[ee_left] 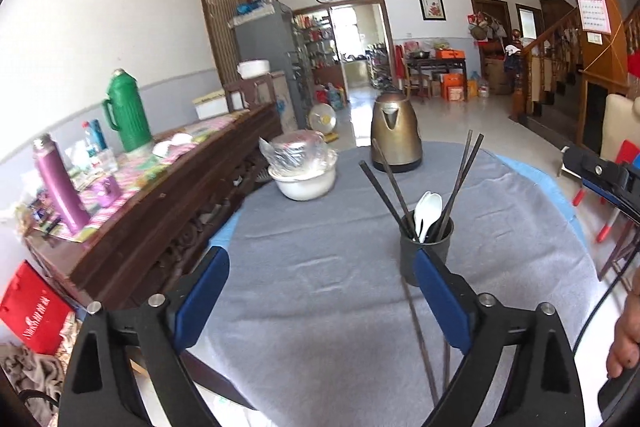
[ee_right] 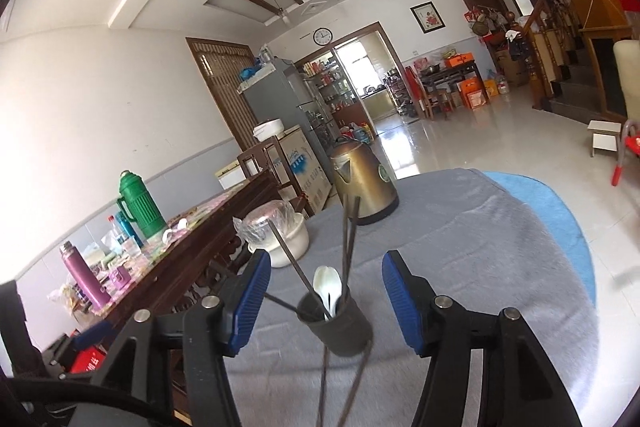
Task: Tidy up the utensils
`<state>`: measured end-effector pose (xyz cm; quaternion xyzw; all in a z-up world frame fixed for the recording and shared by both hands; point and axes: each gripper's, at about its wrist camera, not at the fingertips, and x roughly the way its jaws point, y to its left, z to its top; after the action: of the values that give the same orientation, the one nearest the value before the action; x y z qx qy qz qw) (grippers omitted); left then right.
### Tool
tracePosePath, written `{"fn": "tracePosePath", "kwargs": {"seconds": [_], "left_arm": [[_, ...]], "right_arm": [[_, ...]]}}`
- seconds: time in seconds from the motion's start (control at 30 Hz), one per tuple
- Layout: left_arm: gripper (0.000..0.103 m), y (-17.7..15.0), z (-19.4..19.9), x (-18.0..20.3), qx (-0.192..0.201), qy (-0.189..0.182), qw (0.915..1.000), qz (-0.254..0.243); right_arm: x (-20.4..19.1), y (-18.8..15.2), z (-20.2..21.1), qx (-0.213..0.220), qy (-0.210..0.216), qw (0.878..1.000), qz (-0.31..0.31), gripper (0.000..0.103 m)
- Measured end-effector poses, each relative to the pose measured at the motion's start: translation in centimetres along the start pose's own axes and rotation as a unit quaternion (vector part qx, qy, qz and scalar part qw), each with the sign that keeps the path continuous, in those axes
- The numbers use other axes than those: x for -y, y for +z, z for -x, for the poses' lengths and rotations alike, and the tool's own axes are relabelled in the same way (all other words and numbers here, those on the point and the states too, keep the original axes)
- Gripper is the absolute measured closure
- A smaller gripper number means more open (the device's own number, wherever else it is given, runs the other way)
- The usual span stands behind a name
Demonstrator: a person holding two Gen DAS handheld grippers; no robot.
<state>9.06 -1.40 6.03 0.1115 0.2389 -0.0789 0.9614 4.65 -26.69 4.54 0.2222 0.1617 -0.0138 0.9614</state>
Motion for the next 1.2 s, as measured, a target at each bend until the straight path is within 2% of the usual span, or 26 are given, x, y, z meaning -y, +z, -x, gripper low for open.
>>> {"fn": "tracePosePath", "kwargs": {"seconds": [0.3,0.57,0.83,1.2], "left_arm": [[0.008,-0.6,4.0,-1.0,0.021,0.028,0.9994,-0.003],[0.008,-0.6,5.9,-1.6,0.031,0.047,0.9984,-0.003],[0.007,-1.3,6.4,-1.6,0.021,0.049,0.9985,0.007],[0.007,-2.6,5.9,-2.0,-0.006,0.051,0.9986,0.014]], "right_arm": [[-1.0,-0.9,4.6,0.005,-0.013,0.999,0.031,0.041],[-3.1,-1.6,6.5,0.011,0.001,0.999,0.052,0.040],[-4.7,-3.8,7.6,0.000,0.003,0.997,0.076,0.040],[-4.0,-6.2,7.8,-0.034,0.008,0.998,0.061,0.040]]}}
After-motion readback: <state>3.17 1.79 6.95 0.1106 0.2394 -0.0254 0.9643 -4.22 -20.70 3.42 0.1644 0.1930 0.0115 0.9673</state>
